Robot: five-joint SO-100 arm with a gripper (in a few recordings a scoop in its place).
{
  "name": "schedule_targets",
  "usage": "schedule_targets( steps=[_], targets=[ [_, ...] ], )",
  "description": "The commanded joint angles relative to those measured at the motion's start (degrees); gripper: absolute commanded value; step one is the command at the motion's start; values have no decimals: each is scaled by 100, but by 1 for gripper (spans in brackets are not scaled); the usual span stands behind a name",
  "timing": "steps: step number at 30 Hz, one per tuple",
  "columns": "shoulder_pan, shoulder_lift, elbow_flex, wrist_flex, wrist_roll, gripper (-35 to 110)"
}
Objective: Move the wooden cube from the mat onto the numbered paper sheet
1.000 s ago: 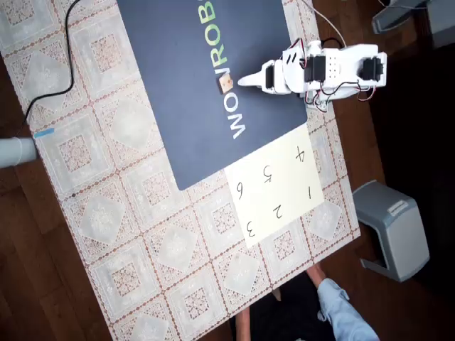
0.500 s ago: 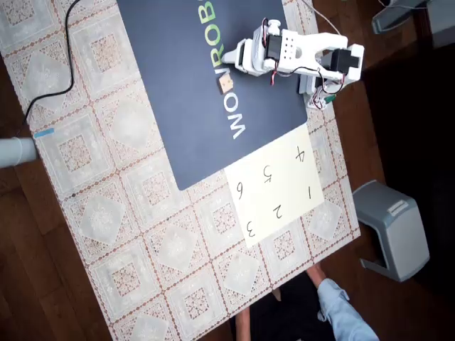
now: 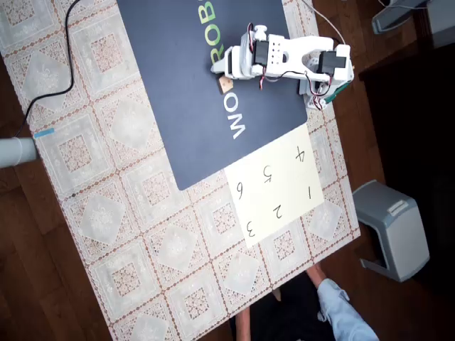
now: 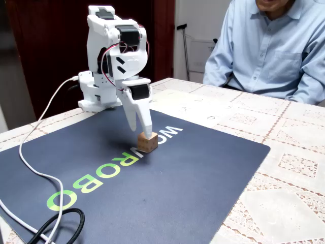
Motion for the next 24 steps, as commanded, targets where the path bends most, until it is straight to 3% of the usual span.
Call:
schedule_targets(
  steps=[1, 14, 19, 24],
  targets=[
    [-26, -26, -255, 105, -132, 31],
    [-334, -668, -492, 431, -615, 27],
    [-325, -923, -694, 650, -1318, 13],
    [-211, -1020, -791, 659, -1354, 10]
  ],
)
